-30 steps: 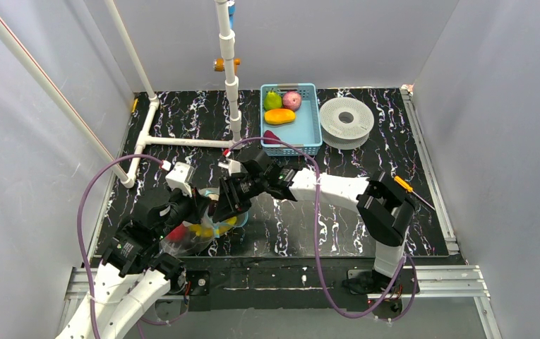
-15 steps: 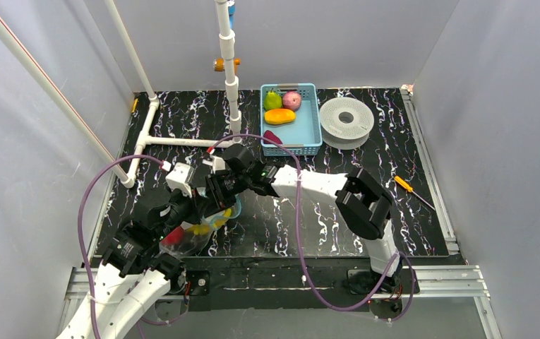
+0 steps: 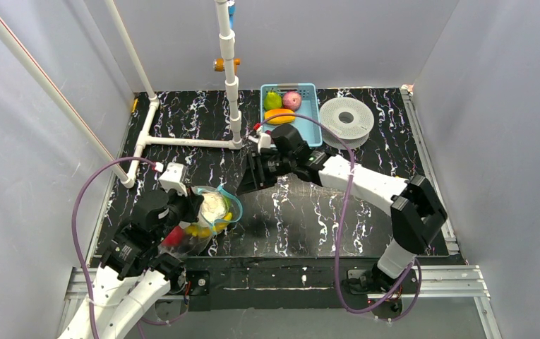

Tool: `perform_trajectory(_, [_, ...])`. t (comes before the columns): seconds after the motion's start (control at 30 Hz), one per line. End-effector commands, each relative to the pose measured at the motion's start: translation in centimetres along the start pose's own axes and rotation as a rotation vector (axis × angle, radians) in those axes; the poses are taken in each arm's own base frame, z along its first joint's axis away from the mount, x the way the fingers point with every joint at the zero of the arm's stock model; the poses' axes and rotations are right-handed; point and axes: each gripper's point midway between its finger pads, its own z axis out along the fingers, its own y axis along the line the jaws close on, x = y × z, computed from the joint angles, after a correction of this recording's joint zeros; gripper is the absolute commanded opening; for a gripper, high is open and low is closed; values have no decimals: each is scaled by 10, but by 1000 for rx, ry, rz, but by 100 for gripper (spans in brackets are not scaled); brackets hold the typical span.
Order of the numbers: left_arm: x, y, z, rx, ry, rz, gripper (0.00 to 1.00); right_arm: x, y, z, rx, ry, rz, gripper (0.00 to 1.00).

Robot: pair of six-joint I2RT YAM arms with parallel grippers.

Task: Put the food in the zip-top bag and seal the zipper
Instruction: Place the fake vegetable in the zipper food storage bag, then adjust the zipper food storage bag at the center of the board.

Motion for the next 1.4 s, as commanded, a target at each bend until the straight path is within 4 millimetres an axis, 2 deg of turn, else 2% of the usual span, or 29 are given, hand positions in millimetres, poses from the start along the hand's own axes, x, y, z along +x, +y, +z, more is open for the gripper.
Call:
perform_trajectory(0.0, [-14,5,-7,-33,-57,-10,0,0,-18,-14,63,-27,-36,57])
perform_trajectory(0.1, [-15,5,-8,-30,-65,-11,0,1,-30,-5,74,-15,7,68])
perform_trajectory(0.23, [-15,4,-9,-27,-68,-12,0,7,-44,15,76,24,73,68])
perform_trajectory(0.37, [-15,4,-9,-22,-71,-13,0,20,-49,36,63,57,94,68])
perform_trajectory(0.43, [-15,3,-9,-18,-72,-13,0,25,-48,47,47,76,104,66])
perform_trajectory(0.57, [-15,2,-8,-10,-70,-11,0,26,-34,61,-2,98,102,53])
perform_trajectory(0.63, [-16,1,-9,-9,-77,-13,0,27,-28,63,-14,102,95,42])
perform_trajectory(0.73, [-20,1,-10,-11,-96,-41,0,15,-11,55,-33,79,49,15])
perform_trajectory(0.8, [-29,-6,-16,15,-112,-98,0,2,7,36,-18,44,-21,1])
perform_trajectory(0.97, [-56,-39,-30,118,-52,-261,0,-27,70,-18,-38,-29,-179,1])
perform_trajectory(1.03, [-58,-53,-31,179,-26,-332,0,-31,90,-31,-63,-47,-209,1])
perform_trajectory(1.1, [-52,-59,-30,205,-15,-402,0,-28,102,-37,-87,-49,-225,1])
perform_trajectory(1.17, [-41,-58,-25,210,-14,-458,0,-24,103,-35,-92,-52,-236,1])
perform_trajectory(1.3, [7,-39,-4,112,43,-523,0,-9,69,-11,-42,-10,-185,1])
perform_trajectory(1.37, [22,-28,2,50,68,-532,0,-4,55,-3,-4,20,-175,1])
